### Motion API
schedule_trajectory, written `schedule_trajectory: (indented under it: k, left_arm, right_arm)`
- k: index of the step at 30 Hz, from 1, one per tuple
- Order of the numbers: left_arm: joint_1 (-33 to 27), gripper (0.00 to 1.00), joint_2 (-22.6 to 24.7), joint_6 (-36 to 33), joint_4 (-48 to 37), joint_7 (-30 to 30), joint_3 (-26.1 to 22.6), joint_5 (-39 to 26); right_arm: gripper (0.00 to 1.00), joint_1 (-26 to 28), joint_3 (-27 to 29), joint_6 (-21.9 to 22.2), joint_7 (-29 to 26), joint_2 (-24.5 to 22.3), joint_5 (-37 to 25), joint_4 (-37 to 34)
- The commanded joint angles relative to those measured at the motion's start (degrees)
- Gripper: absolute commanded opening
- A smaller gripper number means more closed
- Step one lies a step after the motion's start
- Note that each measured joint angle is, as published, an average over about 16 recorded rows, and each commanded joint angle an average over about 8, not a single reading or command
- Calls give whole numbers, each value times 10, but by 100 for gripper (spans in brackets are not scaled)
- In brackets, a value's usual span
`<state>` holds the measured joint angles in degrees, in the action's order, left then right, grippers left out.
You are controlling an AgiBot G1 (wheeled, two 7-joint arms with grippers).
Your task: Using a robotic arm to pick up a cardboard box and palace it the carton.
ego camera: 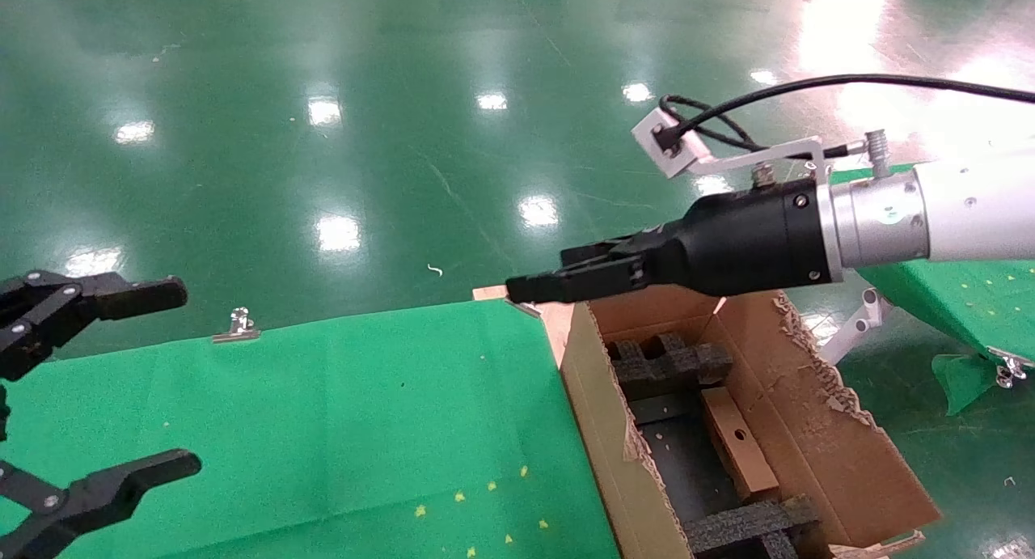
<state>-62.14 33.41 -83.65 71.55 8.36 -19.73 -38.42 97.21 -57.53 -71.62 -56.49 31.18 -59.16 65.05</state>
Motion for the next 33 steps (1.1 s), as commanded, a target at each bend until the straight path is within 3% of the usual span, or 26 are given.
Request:
schedule_trajectory:
  k: [1, 33]
  left_arm:
    - [0, 100, 0, 0, 0, 0, 0, 0]
    - [0, 100, 0, 0, 0, 0, 0, 0]
  right_arm:
    - [100, -17, 19, -7, 21, 2, 8, 4]
    - [100, -283, 330, -112, 363, 31, 137, 68]
